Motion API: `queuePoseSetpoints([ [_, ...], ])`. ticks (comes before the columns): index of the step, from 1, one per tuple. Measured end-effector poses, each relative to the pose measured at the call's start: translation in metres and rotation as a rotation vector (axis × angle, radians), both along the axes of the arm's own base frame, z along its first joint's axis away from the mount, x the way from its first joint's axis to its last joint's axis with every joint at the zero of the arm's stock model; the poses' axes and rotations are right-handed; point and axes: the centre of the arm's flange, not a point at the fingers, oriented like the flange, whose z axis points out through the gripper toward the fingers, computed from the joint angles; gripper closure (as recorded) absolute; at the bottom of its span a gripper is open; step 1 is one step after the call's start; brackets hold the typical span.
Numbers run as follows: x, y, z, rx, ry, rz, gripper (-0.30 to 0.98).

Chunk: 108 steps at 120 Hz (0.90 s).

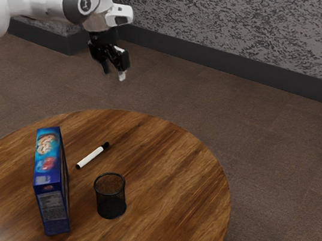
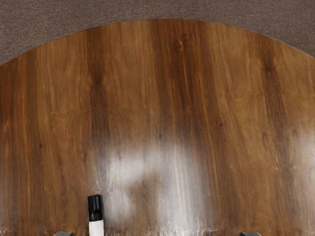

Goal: Put the marker into the pen holder.

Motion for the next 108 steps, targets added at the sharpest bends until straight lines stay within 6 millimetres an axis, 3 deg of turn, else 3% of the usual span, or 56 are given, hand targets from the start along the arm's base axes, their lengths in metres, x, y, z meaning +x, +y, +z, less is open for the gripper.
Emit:
queuePoseSetpoints([
  [20,-0.009,0.0,-0.006,-0.003,0.085,-0.01,0.12],
  [28,-0.002,0.008,-0.047,0.013,0.164,0.005,0.09],
  [46,0.011,0.035,-0.162,0.056,0.345,0.052,0.04],
  [61,0.003,0.04,-0.213,0.069,0.399,0.056,0.02],
  [73,-0.009,0.042,-0.23,0.085,0.397,0.048,0.02],
  [108,-0.009,0.045,-0.254,0.128,0.332,-0.009,0.01],
])
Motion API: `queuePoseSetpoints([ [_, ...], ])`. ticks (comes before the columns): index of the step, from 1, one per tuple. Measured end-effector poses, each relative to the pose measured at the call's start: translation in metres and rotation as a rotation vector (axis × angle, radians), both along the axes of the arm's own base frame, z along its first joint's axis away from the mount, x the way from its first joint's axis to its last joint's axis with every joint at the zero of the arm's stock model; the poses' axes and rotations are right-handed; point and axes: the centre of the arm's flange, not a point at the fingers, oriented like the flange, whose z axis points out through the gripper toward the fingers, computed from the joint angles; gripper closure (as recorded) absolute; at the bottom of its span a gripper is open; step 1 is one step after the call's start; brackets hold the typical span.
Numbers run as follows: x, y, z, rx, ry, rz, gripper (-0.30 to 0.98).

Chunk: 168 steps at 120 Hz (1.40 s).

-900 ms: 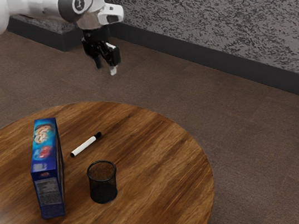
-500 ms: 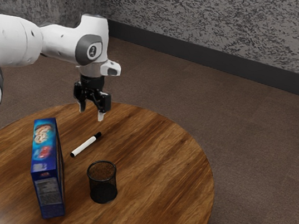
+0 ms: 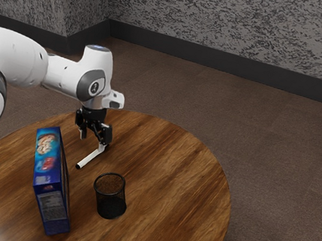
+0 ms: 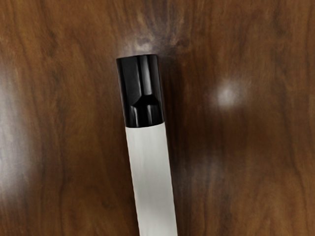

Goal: Put the marker into the pen holder.

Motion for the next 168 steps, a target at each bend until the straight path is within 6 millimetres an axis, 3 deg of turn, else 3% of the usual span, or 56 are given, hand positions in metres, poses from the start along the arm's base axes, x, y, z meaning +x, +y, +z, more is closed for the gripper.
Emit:
queuePoseSetpoints([
  [17,-0.009,-0.001,-0.003,-0.005,-0.014,-0.014,0.01],
  [42,-0.006,-0.002,-0.014,-0.005,-0.039,-0.034,0.03],
  [72,-0.003,-0.005,-0.02,-0.005,-0.054,-0.052,0.31],
  [107,0.0,-0.01,-0.024,-0.008,-0.074,-0.067,0.49],
  [168,0.0,-0.011,-0.036,-0.014,-0.066,-0.072,0.56],
])
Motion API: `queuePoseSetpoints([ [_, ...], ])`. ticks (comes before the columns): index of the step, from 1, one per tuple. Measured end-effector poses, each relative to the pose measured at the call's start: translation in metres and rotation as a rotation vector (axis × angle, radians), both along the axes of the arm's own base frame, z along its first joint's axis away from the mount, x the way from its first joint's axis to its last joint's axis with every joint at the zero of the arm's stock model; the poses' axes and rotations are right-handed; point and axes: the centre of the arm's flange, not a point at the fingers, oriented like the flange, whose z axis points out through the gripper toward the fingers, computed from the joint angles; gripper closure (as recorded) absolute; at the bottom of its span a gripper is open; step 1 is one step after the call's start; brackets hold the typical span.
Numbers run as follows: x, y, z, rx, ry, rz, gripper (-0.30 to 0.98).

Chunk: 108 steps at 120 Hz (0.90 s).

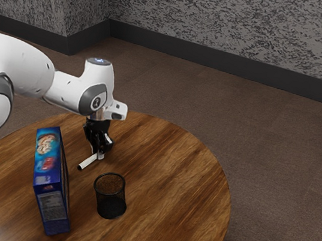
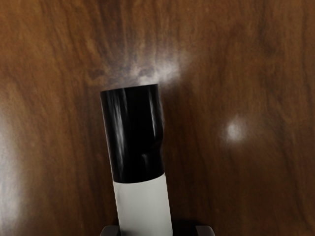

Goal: Put the marker into the pen holder.

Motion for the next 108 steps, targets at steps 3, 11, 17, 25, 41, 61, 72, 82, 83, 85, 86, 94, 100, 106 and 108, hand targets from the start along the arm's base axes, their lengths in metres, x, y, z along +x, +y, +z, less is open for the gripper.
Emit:
queuePoseSetpoints([
  [3,0.0,0.0,-0.001,0.0,0.001,0.0,0.56],
  [11,0.0,0.0,-0.003,-0.001,0.002,0.0,0.56],
  [17,0.0,0.0,-0.004,-0.001,0.002,0.0,0.56],
  [25,0.0,0.0,-0.002,0.0,0.0,0.0,0.59],
  [41,0.001,-0.003,0.001,0.004,-0.007,-0.009,0.7],
  [61,0.004,-0.008,0.012,0.014,-0.027,-0.019,0.76],
  [72,0.009,-0.011,0.032,0.025,-0.061,-0.028,0.77],
  [82,0.017,-0.018,0.055,0.034,-0.104,-0.042,0.78],
  [83,0.018,-0.019,0.058,0.034,-0.11,-0.044,0.78],
  [85,0.021,-0.022,0.064,0.035,-0.121,-0.047,0.79],
  [86,0.022,-0.023,0.066,0.035,-0.126,-0.049,0.79],
  [94,0.031,-0.037,0.086,0.037,-0.166,-0.068,0.79],
  [100,0.033,-0.05,0.101,0.035,-0.196,-0.085,0.79],
  [106,0.034,-0.064,0.121,0.031,-0.231,-0.101,0.79],
  [108,0.033,-0.068,0.128,0.029,-0.242,-0.107,0.79],
])
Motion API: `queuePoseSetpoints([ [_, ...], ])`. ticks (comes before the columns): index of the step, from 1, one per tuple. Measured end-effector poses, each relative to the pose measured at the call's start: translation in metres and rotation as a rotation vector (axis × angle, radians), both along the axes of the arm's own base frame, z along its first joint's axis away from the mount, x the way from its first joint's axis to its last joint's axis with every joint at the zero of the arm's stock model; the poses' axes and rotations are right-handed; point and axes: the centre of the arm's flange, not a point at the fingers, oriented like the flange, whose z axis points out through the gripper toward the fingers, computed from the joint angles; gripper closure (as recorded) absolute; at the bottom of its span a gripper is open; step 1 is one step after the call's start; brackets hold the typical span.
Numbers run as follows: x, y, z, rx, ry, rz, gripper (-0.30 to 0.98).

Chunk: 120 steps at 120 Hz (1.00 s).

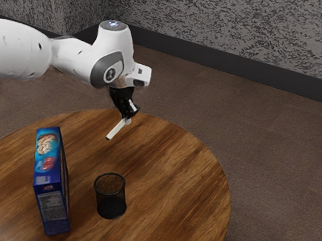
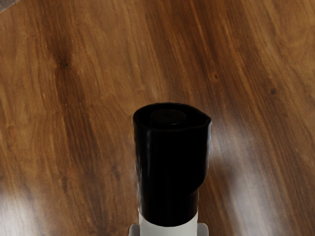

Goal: Put the marker into the pen holder.

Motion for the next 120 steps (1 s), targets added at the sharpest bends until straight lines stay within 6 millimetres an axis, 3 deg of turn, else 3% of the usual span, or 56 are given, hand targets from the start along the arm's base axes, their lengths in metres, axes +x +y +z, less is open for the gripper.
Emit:
queuePoseSetpoints([
  [8,-0.005,-0.017,0.024,-0.008,-0.039,-0.022,0.79],
  [14,-0.019,-0.025,0.034,-0.02,-0.056,-0.032,0.79],
  [27,-0.062,-0.035,0.037,-0.048,-0.078,-0.044,0.79],
  [36,-0.075,-0.047,0.041,-0.06,-0.116,-0.061,0.79],
  [76,-0.145,-0.08,0.032,-0.121,-0.225,-0.101,0.76],
  [92,-0.17,-0.08,0.025,-0.138,-0.243,-0.097,0.75],
  [120,-0.191,-0.088,0.014,-0.15,-0.259,-0.111,0.74],
])
